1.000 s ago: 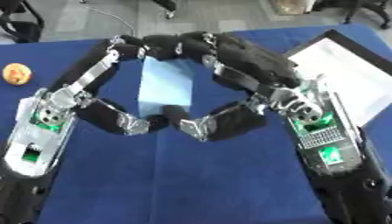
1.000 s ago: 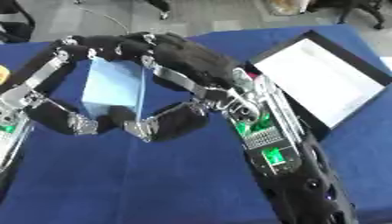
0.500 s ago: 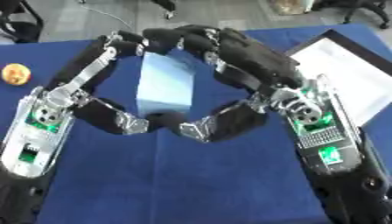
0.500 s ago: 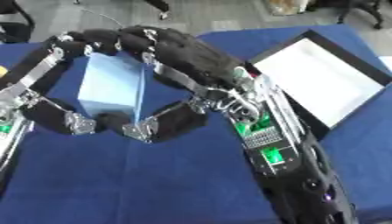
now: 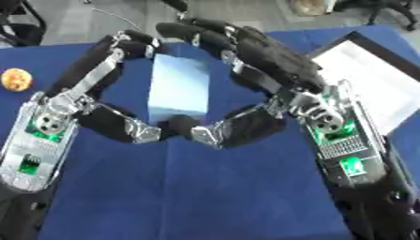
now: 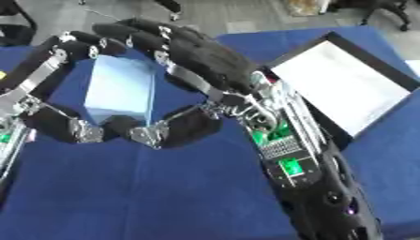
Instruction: Pick up the objects with one hand, pass them to the other hand, and then place them into the box on the other side of the table.
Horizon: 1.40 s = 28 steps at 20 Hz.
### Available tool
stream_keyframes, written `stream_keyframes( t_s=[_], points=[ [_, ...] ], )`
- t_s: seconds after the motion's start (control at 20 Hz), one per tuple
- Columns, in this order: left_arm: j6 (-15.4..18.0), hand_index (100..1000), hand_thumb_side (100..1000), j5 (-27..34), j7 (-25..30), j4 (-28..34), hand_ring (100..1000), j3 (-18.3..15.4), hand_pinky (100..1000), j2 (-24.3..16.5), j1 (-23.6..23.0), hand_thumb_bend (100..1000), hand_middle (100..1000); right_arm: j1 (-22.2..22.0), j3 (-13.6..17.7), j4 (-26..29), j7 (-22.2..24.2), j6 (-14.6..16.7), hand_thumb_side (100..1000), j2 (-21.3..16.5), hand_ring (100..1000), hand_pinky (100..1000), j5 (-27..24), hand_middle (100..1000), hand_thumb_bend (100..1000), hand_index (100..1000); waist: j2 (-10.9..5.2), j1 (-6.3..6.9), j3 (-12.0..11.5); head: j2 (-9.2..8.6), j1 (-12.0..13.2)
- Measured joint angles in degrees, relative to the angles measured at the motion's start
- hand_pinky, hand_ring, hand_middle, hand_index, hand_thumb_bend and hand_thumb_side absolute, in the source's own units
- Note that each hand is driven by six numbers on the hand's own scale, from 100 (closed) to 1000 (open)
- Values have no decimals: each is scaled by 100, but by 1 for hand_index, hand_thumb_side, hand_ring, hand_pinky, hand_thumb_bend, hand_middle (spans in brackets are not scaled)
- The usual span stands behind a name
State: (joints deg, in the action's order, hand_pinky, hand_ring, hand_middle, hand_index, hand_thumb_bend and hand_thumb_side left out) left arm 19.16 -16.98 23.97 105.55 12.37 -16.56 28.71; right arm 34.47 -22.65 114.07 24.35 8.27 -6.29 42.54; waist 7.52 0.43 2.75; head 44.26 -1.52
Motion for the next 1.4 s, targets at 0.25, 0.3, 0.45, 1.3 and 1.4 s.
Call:
stream_keyframes(
  t_s=[0.25,0.3,0.45,1.3,1.4],
  points=[
    [7,604,367,-128,-56,18,476,-18,800,0,-2,515,452,-19,0,-2,75,-55,474,1,893,835,52,882,284,1000,0,0,2,0,-11],
    [11,604,367,-155,-70,20,477,-18,800,0,-2,515,452,-20,-1,-4,109,-59,476,1,881,824,53,871,280,1000,0,0,2,0,-12],
    [26,605,366,-236,-111,36,478,-19,799,0,-2,513,453,-20,-1,-8,268,-22,453,1,843,799,53,805,257,1000,0,0,2,0,-12],
    [128,646,409,-515,-168,35,507,-53,806,-4,-6,549,485,13,62,38,507,-33,100,51,645,766,202,314,100,776,0,0,10,0,-26],
    [149,677,448,-565,-137,35,533,-55,811,-30,-7,606,515,12,62,38,466,-72,100,51,619,748,201,268,100,672,0,0,25,0,-34]
  ],
)
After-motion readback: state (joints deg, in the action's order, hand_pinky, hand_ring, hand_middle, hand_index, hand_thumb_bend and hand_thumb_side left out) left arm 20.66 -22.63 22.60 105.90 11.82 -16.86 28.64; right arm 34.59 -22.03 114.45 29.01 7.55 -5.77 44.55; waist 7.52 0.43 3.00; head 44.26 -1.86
